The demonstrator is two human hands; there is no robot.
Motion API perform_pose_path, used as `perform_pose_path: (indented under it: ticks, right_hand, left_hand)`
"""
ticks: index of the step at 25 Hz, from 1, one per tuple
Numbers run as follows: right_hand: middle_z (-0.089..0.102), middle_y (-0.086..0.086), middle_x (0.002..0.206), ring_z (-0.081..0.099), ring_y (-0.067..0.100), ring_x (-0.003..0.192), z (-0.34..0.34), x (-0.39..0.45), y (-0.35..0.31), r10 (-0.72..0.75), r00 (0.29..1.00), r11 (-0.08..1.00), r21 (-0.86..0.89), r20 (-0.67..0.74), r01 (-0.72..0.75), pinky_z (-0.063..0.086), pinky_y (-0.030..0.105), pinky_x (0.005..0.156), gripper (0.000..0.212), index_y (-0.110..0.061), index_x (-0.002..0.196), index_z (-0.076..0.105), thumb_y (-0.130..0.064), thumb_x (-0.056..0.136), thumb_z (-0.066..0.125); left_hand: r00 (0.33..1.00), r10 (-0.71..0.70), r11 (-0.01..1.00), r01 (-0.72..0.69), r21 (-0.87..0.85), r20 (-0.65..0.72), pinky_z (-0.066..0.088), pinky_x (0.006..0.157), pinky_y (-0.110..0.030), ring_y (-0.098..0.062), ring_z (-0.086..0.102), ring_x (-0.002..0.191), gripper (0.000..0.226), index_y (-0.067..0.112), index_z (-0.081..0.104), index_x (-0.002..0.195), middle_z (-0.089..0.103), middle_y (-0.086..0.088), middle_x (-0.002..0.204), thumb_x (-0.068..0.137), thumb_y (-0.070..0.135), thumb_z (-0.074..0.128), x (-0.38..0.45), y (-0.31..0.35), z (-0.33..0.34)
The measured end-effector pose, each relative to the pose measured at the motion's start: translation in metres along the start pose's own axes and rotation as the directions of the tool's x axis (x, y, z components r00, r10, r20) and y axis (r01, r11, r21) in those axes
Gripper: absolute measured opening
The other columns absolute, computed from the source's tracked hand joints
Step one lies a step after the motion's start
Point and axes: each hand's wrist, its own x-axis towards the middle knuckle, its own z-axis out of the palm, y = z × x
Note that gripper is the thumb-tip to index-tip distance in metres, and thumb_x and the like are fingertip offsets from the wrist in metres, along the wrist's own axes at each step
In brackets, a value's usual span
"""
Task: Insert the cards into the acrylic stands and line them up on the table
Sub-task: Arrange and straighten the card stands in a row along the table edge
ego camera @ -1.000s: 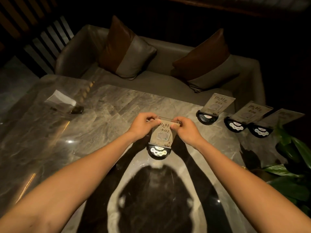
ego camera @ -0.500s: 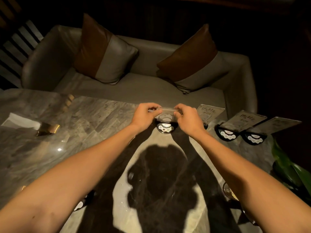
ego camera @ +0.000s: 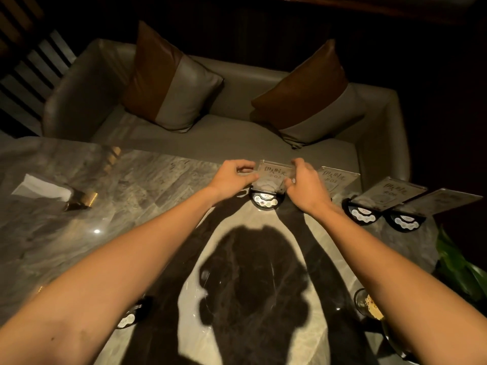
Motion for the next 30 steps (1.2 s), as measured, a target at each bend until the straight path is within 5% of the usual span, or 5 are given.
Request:
perform_pose_path:
  ticks: [6, 14, 22, 26, 30]
  right_hand:
    - [0.047, 0.017, 0.145, 0.048, 0.034, 0.131, 0.003, -0.041, -0.045, -0.132, 0.981, 0.983, -0.145, -0.14, 0.112, 0.046, 0.047, 0.103, 0.062, -0.007, 0.146, 0.039, -0.031, 0.094, 0.065]
    - [0.013, -0.004, 0.169, 0.013, 0.017, 0.155, 0.088, -0.136, -0.149, -0.343, 0.862, 0.901, 0.391, 0.374, 0.189, 0.022, 0.046, 0.123, 0.106, -0.043, 0.158, 0.016, -0.065, 0.073, 0.077]
    - [-0.003, -0.004, 0.171, -0.003, 0.011, 0.156, 0.173, -0.212, -0.208, -0.439, 0.771, 0.866, 0.445, 0.461, 0.227, 0.01, 0.034, 0.125, 0.123, -0.029, 0.161, 0.0, -0.059, 0.073, 0.08]
    - [0.017, -0.002, 0.164, 0.018, 0.011, 0.151, 0.197, -0.228, -0.213, -0.46, 0.756, 0.855, 0.461, 0.465, 0.238, 0.021, 0.021, 0.119, 0.106, -0.017, 0.161, 0.012, -0.036, 0.083, 0.081]
    - [0.067, -0.004, 0.096, 0.064, 0.002, 0.08, 0.208, -0.231, -0.215, -0.38, 0.811, 0.762, 0.648, 0.446, 0.0, 0.048, 0.016, 0.07, 0.032, -0.007, 0.119, 0.065, -0.008, 0.088, 0.074]
  left_hand:
    - [0.994, 0.02, 1.0, -0.02, 0.01, -0.105, 0.045, 0.084, -0.016, -0.001, 0.064, 0.097, 0.037, 0.018, 0.07, 0.118, 0.071, 0.008, 0.105, 0.087, 0.039, 0.071, -0.076, -0.005, -0.057]
    - [0.958, -0.002, 1.0, 0.003, 0.004, -0.288, 0.044, 0.099, -0.023, 0.003, 0.057, 0.113, 0.047, 0.028, 0.067, 0.121, 0.065, 0.014, 0.122, 0.081, 0.052, 0.071, -0.211, -0.06, -0.152]
    - [0.89, -0.144, 0.985, 0.086, -0.151, -0.433, 0.04, 0.108, -0.033, -0.01, 0.051, 0.126, 0.06, 0.03, 0.054, 0.135, 0.058, 0.002, 0.133, 0.081, 0.044, 0.074, -0.315, -0.143, -0.189]
    - [0.878, -0.221, 0.941, 0.077, -0.331, -0.424, 0.049, 0.095, -0.022, -0.012, 0.059, 0.115, 0.063, 0.023, 0.052, 0.136, 0.059, -0.004, 0.125, 0.079, 0.024, 0.079, -0.34, -0.168, -0.176]
    - [0.87, -0.248, 0.946, 0.124, -0.299, -0.426, 0.054, 0.073, -0.016, -0.015, 0.071, 0.09, 0.043, 0.014, 0.064, 0.117, 0.07, -0.007, 0.101, 0.077, 0.007, 0.079, -0.346, -0.184, -0.166]
